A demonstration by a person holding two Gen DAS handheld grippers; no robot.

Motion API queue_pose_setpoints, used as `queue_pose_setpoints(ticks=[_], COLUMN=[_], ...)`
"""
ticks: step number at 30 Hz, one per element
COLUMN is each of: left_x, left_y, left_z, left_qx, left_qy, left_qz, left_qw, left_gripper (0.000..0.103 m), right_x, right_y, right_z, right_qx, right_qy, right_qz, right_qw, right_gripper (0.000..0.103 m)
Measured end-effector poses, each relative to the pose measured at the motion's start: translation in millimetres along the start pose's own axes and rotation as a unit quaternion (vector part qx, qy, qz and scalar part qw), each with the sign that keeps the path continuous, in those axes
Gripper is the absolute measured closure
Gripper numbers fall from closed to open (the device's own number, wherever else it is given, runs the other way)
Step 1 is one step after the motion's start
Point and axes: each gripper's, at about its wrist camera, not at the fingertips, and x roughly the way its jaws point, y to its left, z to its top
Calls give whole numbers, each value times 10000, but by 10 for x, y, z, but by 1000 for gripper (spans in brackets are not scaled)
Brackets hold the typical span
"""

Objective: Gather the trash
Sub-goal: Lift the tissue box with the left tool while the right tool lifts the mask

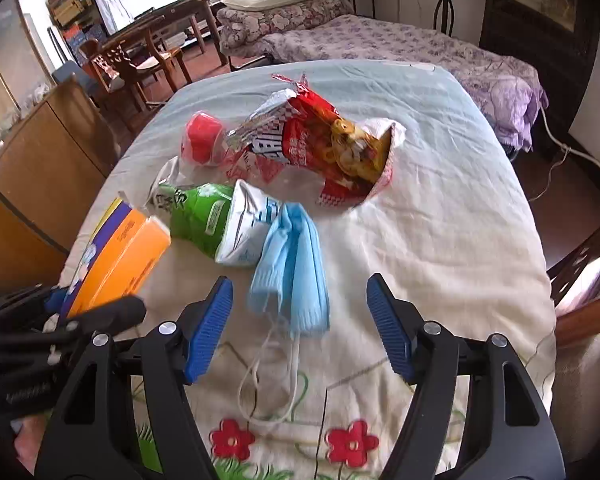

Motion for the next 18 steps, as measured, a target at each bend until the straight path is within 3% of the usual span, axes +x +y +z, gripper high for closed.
queue_pose_setpoints(ticks=[3, 5, 8, 14, 18], left_x=[-23, -23, -25, -75, -174], left_y=[11, 30, 38, 75, 161], left_z=[-4, 6, 0, -19, -90], left_qx=[-39, -50, -45, -150, -361], left_qy=[-24, -31, -55, -119, -153], left_qz=[-41, -48, -27, -24, -149], left_qw=[10000, 10000, 10000, 9998, 9991], left_gripper=[47, 47, 47, 47, 47], right_x=[70, 114, 84, -135, -215], right_y=[33, 18, -84, -329, -315], right_z=[-13, -33, -53, -151, -213], right_qx=[-91, -90, 142, 776, 863], right_qy=[145, 277, 243, -57, -173], right_qz=[-107, -126, -147, 119, 287], right_qw=[9998, 9995, 9995, 9969, 9957], right_gripper=[53, 74, 87, 91, 91])
